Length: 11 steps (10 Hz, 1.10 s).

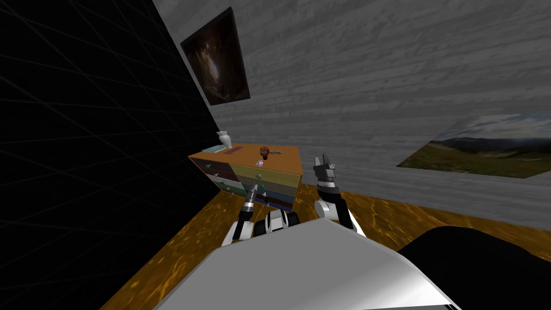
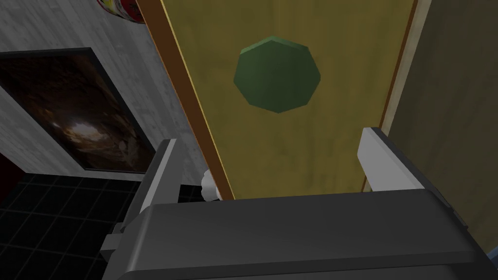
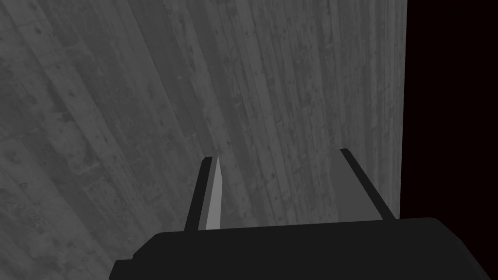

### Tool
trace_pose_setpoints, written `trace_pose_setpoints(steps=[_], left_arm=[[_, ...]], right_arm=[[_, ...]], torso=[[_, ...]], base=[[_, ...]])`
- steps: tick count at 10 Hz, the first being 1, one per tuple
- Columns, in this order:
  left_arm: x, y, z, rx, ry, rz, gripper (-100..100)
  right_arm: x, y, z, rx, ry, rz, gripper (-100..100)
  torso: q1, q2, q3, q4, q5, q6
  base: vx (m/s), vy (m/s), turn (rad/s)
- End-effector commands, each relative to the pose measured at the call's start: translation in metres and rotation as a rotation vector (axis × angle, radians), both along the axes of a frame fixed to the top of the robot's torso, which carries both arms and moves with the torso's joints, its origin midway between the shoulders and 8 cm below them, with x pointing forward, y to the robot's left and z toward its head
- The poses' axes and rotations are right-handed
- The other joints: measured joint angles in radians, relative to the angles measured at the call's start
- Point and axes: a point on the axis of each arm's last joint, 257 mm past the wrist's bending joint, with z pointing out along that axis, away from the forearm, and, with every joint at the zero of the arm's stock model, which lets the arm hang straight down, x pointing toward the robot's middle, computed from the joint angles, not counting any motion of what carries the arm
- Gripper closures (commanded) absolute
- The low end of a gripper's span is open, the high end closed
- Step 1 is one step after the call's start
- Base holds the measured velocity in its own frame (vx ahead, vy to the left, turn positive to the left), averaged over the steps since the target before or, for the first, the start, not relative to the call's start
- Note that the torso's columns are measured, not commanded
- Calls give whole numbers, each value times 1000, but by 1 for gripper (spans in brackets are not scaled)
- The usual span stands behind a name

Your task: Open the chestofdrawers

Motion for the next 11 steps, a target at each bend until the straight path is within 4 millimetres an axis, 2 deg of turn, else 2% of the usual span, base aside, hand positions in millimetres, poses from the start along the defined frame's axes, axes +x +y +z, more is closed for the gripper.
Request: trace_pose_setpoints(steps=[1, 3, 11], left_arm=[[1, -8, -13, -4, 22, -15, -100], [0, -13, -20, -7, 34, -23, -100], [0, -13, -20, -7, 34, -23, -100]], right_arm=[[0, 0, 0, 0, 0, 0, 0], [0, 0, 0, 0, 0, 0, 0], [0, 0, 0, 0, 0, 0, 0]], torso=[[-1, 1, 0, 0, 0, 0], [2, 3, 2, 1, 1, 0], [-1, -1, -1, 0, -1, 0]], base=[[38, -75, 70], [-11, -12, 35], [-1, -1, 2]])
